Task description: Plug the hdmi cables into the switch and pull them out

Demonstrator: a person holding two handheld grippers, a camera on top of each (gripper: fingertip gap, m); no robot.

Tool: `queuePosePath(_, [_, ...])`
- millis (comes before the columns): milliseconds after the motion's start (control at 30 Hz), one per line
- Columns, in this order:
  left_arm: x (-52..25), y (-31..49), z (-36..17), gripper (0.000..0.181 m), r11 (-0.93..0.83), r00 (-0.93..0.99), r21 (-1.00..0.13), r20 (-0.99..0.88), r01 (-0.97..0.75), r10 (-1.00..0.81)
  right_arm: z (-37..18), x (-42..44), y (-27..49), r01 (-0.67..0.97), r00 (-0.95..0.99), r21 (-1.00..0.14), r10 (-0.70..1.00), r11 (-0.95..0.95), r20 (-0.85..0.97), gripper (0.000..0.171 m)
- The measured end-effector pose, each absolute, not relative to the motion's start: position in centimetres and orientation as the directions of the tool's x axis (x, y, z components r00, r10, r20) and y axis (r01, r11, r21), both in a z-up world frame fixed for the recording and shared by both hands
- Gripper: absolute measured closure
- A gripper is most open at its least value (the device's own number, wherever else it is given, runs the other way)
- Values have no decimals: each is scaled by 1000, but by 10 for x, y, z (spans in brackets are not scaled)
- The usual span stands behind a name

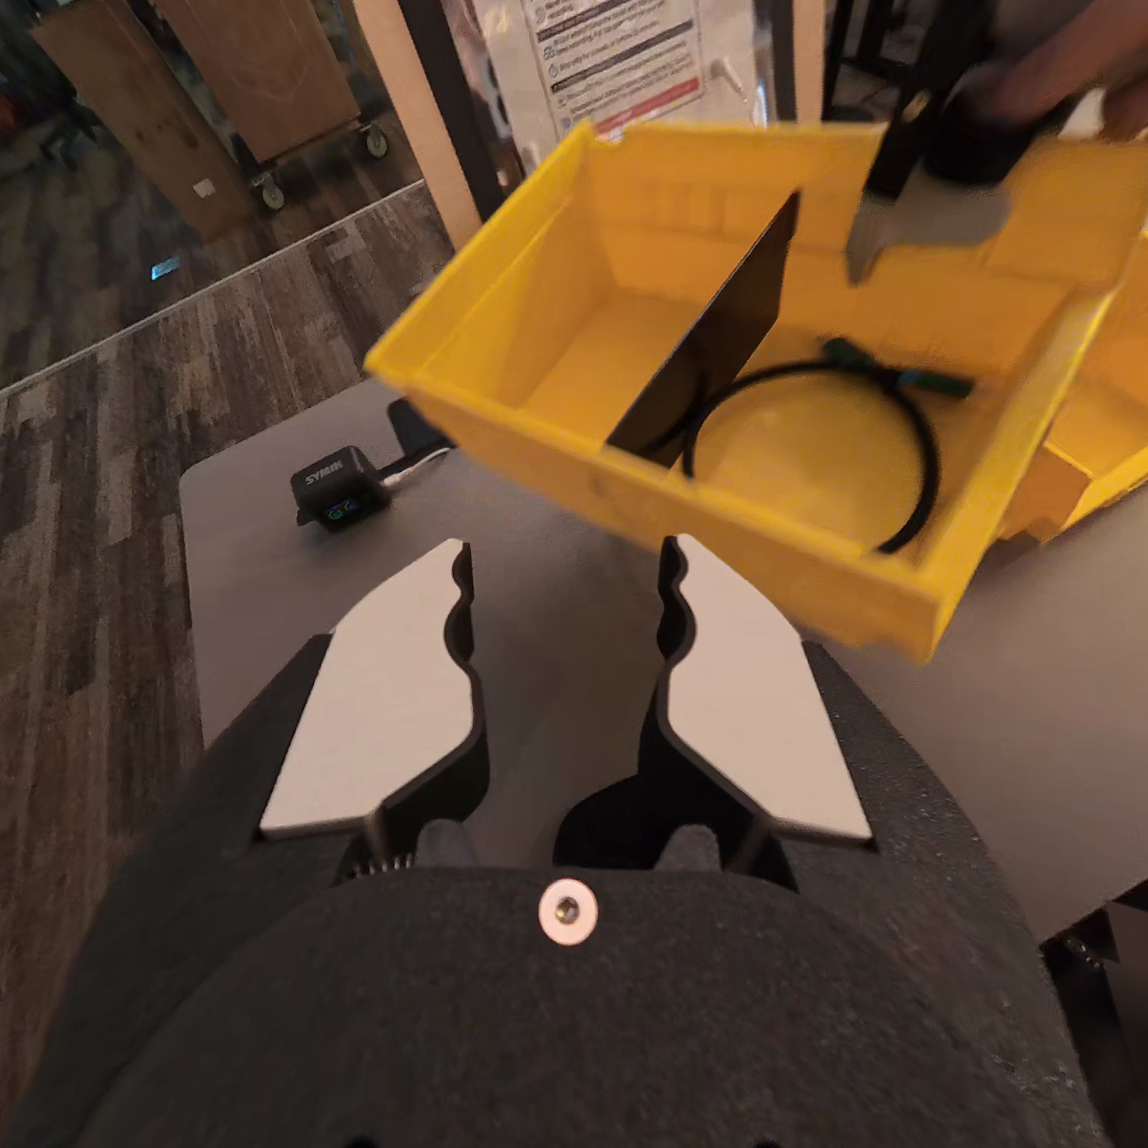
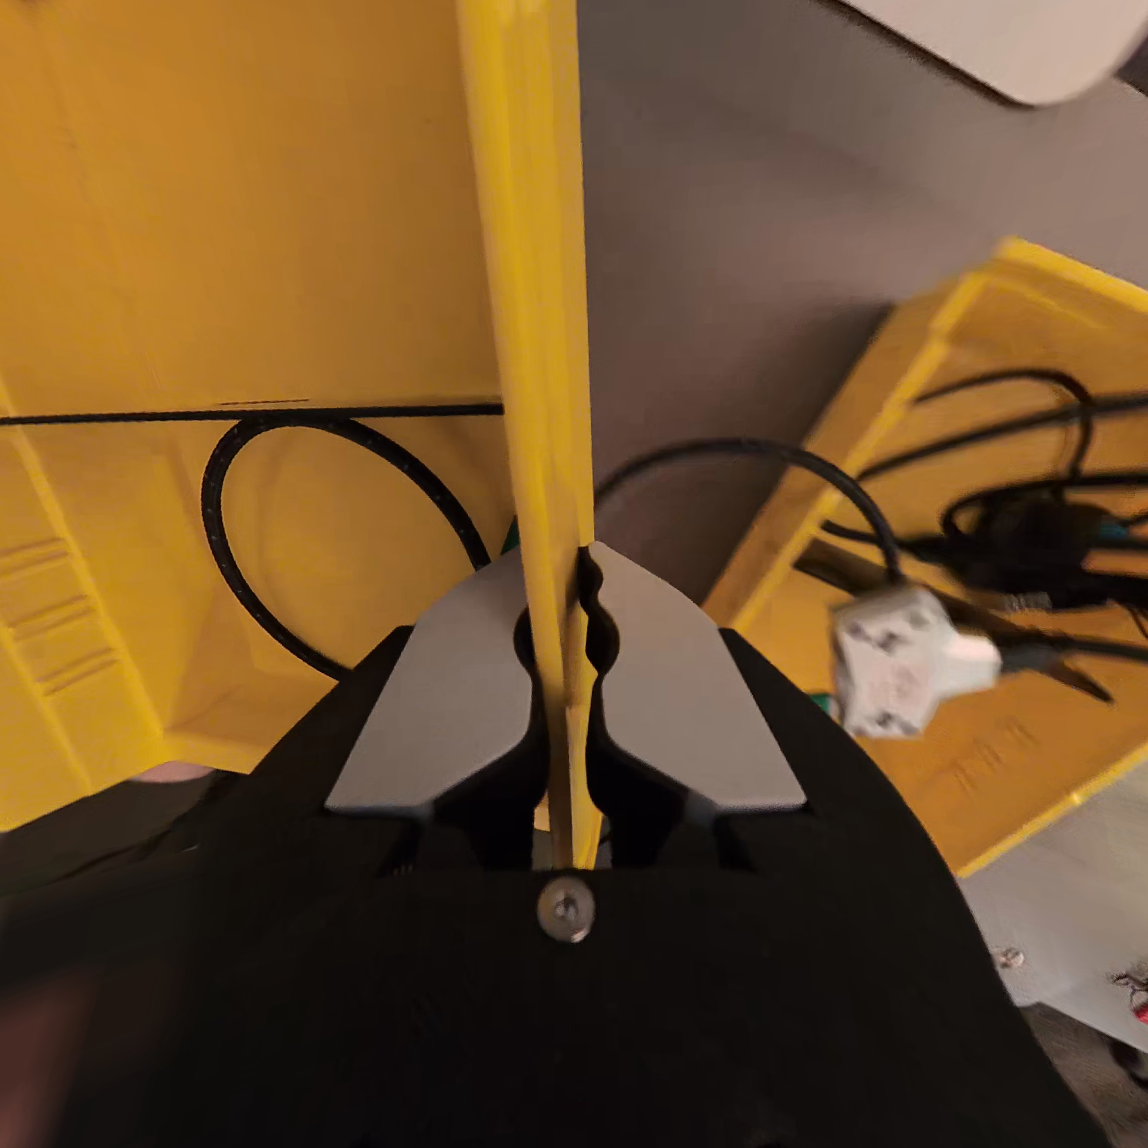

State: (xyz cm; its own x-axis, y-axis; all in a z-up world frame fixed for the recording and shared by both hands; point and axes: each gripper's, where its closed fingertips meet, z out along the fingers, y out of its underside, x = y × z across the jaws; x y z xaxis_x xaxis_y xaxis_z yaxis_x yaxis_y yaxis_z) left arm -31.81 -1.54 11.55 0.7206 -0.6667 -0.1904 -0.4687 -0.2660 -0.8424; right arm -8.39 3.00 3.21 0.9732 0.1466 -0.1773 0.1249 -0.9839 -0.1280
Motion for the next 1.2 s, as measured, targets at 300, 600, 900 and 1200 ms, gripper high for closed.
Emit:
queuePosePath(300, [-307, -19, 101, 118, -259, 660, -790, -230, -556, -715, 109, 170, -68, -313, 923, -244, -233, -918, -308, 163])
queuePosePath(600, [-259, -27, 99, 118, -193, 556, -790, -213, -582, -803, 56, 371, -181, -548, 835, -323, -529, -772, -153, 163])
queuePosePath(900, [-184, -30, 107, 119, -135, 354, -883, -37, -449, -934, -69, 418, -194, -550, 831, -223, -499, -805, -246, 162])
queuePosePath(1200, [-134, 7, 86, 127, -305, 317, -900, 204, -312, -926, -104, 409, -181, -362, 916, -170, -316, -916, -246, 158])
